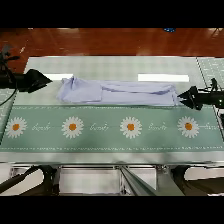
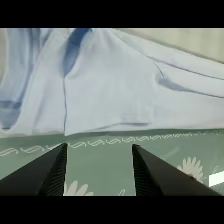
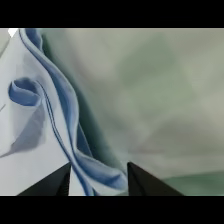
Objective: Fold the shirts.
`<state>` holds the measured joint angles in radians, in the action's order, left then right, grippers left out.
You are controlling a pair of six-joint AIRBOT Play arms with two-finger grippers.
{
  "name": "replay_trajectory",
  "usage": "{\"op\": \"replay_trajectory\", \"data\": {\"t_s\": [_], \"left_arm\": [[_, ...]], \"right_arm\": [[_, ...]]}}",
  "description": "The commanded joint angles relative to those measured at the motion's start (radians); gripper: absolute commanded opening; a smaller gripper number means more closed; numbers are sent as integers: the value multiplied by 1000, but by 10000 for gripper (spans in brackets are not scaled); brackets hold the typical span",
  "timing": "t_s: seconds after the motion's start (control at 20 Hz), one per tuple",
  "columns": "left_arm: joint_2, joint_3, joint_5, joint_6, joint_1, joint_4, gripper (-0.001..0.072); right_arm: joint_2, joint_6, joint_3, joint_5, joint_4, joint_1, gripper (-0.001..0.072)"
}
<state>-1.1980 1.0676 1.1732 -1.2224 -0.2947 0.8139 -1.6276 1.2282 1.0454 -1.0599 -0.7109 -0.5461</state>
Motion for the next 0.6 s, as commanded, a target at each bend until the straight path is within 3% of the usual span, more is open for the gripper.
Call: {"op": "replay_trajectory", "data": {"t_s": [0.0, 0.15, 0.25, 0.3, 0.35, 0.4, 0.55], "left_arm": [[95, -116, -48, 34, 74, -30, 502], [89, -116, -118, 33, 130, -33, 502], [86, -116, -144, 33, 156, -33, 500], [85, -116, -146, 34, 163, -33, 443], [84, -116, -145, 34, 164, -33, 188], [84, -116, -145, 37, 164, -38, 26], [84, -116, -154, 49, 196, -84, 19]], "right_arm": [[-80, -21, 48, 7, 77, 87, 414], [-130, 11, 127, 10, 76, 191, 386], [-128, -6, 166, -1, 79, 236, 22], [-112, -23, 181, -20, 77, 245, 19], [-83, -28, 183, -32, 70, 245, 19], [-38, -41, 180, -45, 40, 245, 18], [183, -40, 89, -43, -53, 256, 19]]}}
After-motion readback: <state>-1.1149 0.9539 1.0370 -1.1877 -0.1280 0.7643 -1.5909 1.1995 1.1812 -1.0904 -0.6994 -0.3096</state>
